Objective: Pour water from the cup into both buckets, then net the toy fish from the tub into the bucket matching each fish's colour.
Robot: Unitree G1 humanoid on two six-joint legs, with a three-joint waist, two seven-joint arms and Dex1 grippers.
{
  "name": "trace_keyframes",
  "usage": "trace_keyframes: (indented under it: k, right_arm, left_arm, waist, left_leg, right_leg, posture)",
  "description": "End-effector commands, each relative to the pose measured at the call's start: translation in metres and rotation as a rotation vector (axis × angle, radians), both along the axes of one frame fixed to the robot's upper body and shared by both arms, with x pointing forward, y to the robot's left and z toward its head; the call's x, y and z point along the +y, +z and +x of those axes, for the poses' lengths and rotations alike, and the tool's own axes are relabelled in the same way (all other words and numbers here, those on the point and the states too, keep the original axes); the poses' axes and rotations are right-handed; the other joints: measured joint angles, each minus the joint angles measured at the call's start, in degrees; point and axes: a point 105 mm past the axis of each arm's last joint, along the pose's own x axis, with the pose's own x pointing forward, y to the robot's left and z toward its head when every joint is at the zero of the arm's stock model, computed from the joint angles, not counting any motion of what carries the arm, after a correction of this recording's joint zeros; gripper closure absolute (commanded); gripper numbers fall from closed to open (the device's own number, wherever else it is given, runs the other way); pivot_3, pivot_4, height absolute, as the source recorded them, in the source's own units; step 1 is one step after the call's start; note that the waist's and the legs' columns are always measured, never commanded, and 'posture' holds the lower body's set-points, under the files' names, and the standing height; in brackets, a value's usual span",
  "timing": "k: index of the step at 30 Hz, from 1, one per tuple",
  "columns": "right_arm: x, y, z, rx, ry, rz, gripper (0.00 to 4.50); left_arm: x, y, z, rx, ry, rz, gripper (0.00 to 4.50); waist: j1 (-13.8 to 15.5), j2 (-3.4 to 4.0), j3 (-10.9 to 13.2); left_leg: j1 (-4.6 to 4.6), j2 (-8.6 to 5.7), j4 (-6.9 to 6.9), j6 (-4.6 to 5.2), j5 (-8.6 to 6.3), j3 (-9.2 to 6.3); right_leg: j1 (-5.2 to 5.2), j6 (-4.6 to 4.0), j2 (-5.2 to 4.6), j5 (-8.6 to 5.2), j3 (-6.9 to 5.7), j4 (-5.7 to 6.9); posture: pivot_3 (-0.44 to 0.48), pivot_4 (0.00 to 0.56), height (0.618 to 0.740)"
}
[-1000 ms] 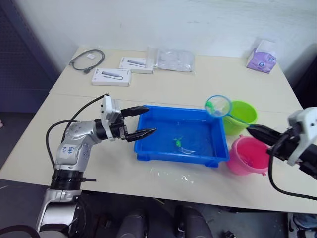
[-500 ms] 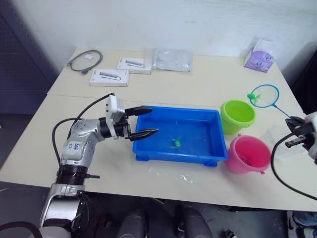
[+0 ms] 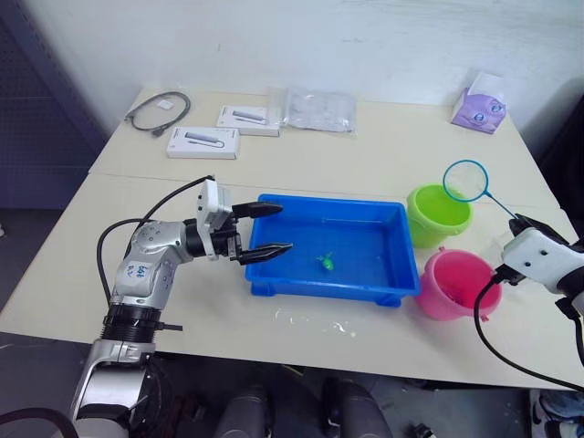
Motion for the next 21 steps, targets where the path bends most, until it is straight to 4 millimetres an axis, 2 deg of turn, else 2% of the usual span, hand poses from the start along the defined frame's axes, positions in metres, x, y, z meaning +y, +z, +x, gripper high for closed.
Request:
trace_keyframes:
  k: [1, 6, 8, 10, 12, 18, 21]
  right_arm:
    - [0.034, 0.017, -0.003, 0.052, 0.176, 0.310, 4.50]
    - [0.094, 0.005, -0.004, 0.320, 0.364, 0.439, 4.50]
    - [0.109, -0.004, -0.005, 0.403, 0.385, 0.409, 4.50]
    - [0.114, -0.016, -0.004, 0.456, 0.385, 0.286, 4.50]
    - [0.116, -0.022, -0.001, 0.471, 0.367, 0.262, 4.50]
    - [0.116, -0.034, 0.012, 0.477, 0.365, 0.047, 4.50]
    - [0.126, -0.043, 0.013, 0.525, 0.410, 0.026, 4.50]
  left_arm:
    - [0.006, 0.005, -0.002, -0.053, 0.004, 0.036, 0.06]
    - [0.021, -0.002, 0.000, -0.047, 0.053, 0.069, 0.06]
    - [0.028, -0.006, -0.002, -0.046, 0.062, 0.104, 0.06]
    - [0.034, -0.010, -0.004, -0.044, 0.068, 0.128, 0.06]
    - [0.039, -0.012, -0.006, -0.044, 0.077, 0.144, 0.06]
    - [0.045, -0.018, -0.015, -0.024, 0.084, 0.157, 0.06]
    - [0.045, -0.020, -0.017, -0.020, 0.088, 0.160, 0.06]
  waist:
    - [-0.17, 0.01, 0.00]
    - [-0.34, 0.03, 0.01]
    - [-0.36, 0.03, 0.01]
    - [-0.26, 0.03, 0.01]
    - [0.05, 0.02, 0.01]
    - [0.03, 0.02, 0.01]
    - [-0.05, 0.02, 0.01]
  left_leg:
    - [0.01, 0.02, 0.00, 0.00, 0.00, 0.01]
    - [0.03, 0.06, 0.01, 0.00, 0.00, -0.03]
    - [0.00, 0.07, 0.00, 0.00, -0.01, -0.11]
    - [-0.05, 0.06, 0.00, 0.01, -0.02, -0.17]
    - [-0.09, 0.03, -0.02, 0.03, -0.04, -0.19]
    - [-0.14, -0.12, 0.00, 0.12, -0.05, -0.18]
    - [-0.13, -0.11, -0.01, 0.11, -0.06, -0.18]
  right_leg:
    - [0.00, 0.00, 0.01, 0.00, -0.01, 0.02]
    - [0.01, -0.01, -0.10, 0.00, 0.01, 0.05]
    - [0.00, -0.04, -0.29, -0.02, 0.00, 0.04]
    - [-0.02, -0.06, -0.35, -0.03, -0.04, 0.01]
    - [-0.03, -0.07, -0.40, -0.03, -0.09, -0.03]
    - [-0.03, -0.06, -0.58, -0.03, -0.14, -0.06]
    - [-0.04, -0.06, -0.55, -0.03, -0.16, -0.06]
  posture:
    - [0.000, 0.150, 0.739]
    - [0.000, 0.150, 0.739]
    - [0.000, 0.150, 0.739]
    - [0.000, 0.150, 0.739]
    - [0.000, 0.150, 0.739]
    - [0.000, 0.150, 0.739]
    - [0.000, 0.150, 0.739]
